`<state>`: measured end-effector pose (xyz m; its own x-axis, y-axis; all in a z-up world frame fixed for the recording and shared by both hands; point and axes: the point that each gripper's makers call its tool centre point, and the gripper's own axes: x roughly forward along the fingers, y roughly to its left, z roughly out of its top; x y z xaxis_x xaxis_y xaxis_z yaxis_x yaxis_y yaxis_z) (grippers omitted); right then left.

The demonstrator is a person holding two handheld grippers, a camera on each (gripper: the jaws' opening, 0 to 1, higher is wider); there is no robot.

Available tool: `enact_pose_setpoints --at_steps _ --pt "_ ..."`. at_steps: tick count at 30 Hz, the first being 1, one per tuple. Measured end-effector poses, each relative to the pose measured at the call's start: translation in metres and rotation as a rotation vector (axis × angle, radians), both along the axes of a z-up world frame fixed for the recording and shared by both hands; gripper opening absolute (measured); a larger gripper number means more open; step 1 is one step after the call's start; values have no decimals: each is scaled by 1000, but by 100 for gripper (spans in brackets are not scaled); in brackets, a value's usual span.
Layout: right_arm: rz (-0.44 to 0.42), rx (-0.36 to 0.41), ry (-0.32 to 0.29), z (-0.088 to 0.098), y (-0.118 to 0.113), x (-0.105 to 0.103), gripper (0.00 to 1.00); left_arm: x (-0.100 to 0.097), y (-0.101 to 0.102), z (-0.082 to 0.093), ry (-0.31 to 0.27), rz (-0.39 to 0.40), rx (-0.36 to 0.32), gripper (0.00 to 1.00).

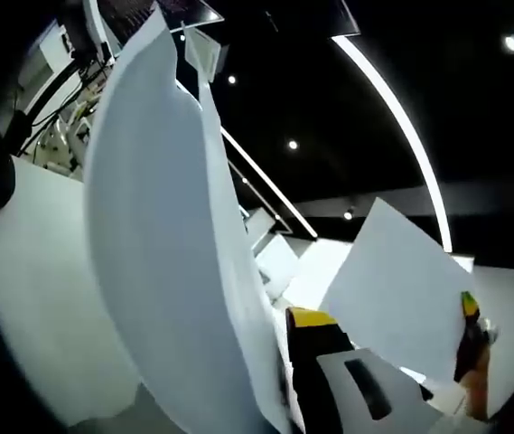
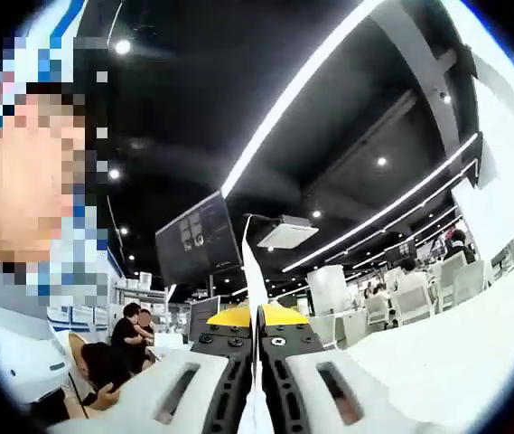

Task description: Organize the stack of printing papers by aligning and flattening the scattered papers on the table

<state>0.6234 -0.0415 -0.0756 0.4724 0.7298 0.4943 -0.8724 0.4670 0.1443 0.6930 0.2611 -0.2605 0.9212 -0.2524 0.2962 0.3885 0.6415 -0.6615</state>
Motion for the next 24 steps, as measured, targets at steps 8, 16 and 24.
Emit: enact_pose_setpoints --at_steps 8,16,24 --pt "10 4 5 -3 3 0 0 0 -1 0 0 1 3 11" --pt "58 -4 26 -9 16 -1 0 -1 0 0 1 1 3 11" --pt "81 -10 39 -14 25 -1 0 -1 -1 0 0 1 2 11"
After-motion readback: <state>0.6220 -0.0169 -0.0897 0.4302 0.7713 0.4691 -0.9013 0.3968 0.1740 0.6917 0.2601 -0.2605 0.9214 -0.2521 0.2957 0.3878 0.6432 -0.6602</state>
